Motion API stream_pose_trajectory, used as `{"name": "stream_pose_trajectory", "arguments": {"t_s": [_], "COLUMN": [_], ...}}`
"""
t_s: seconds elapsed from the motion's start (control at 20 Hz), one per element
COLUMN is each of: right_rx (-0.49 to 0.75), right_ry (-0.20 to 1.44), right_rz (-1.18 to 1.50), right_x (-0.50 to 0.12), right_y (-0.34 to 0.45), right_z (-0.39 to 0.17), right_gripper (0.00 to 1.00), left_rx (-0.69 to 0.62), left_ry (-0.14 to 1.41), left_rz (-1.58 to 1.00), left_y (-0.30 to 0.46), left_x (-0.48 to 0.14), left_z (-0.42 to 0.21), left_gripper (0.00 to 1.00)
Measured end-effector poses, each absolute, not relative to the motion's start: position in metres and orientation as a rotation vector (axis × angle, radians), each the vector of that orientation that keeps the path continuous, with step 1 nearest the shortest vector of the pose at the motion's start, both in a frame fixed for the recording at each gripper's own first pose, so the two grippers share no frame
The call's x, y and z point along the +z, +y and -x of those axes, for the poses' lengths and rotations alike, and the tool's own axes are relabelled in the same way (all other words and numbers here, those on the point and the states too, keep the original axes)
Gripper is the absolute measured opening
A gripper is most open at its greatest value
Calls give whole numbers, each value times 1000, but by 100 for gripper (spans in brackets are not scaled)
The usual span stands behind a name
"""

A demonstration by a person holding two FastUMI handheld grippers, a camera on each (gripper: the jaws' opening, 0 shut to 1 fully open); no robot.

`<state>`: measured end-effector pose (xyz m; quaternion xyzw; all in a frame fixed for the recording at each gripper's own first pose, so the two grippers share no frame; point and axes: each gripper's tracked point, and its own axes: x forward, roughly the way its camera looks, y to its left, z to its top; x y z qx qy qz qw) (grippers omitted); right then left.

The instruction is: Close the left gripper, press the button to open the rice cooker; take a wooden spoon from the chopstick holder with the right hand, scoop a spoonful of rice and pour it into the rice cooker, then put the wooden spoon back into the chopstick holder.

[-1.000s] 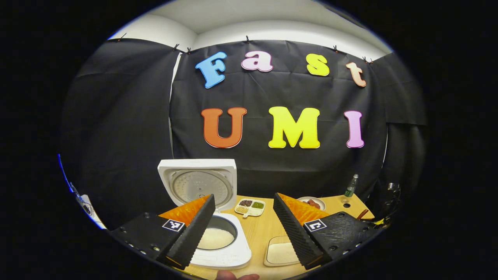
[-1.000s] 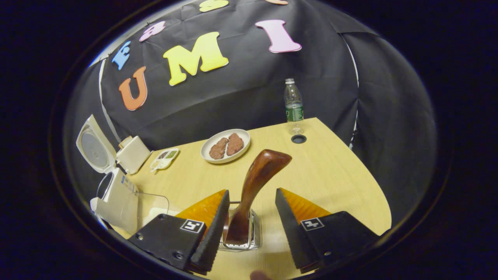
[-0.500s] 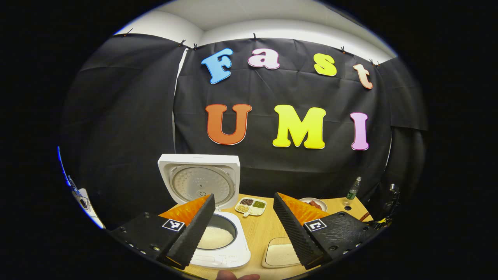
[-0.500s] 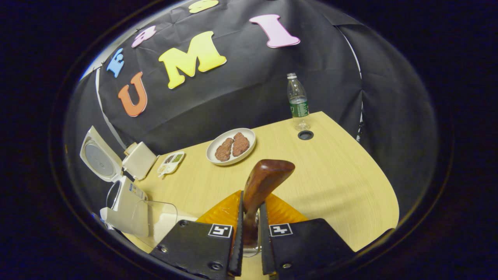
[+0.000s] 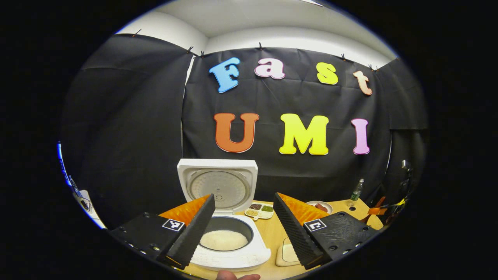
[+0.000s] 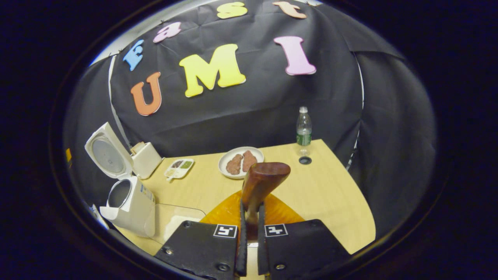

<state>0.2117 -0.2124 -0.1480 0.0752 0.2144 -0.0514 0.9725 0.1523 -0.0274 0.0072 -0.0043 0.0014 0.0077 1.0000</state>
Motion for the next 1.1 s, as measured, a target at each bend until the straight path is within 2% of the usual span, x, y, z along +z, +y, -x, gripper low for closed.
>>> {"name": "stream_pose_trajectory", "arguments": {"t_s": [0.2,0.35,0.55,0.7,0.8,0.95,1.1], "right_rx": [-36,42,81,71,51,-26,-47], "right_ry": [354,342,377,440,474,450,442], "right_rz": [-51,-24,28,77,106,208,273], "right_x": [-96,-95,-133,-185,-213,-228,-245], "right_y": [-152,-99,-59,-47,-46,-53,-47], "right_z": [-204,-204,-212,-224,-232,-240,-244], "right_gripper": [12,12,12,12,12,11,12], "left_rx": [31,72,137,186,210,243,255], "left_ry": [-3,0,12,28,51,78,97], "left_rz": [31,56,72,64,70,72,72], "left_y": [-5,17,51,76,87,99,104], "left_x": [-2,-6,-10,-14,-20,-24,-24], "left_z": [-132,-113,-86,-69,-60,-53,-49], "left_gripper": [96,96,95,94,94,94,94]}}
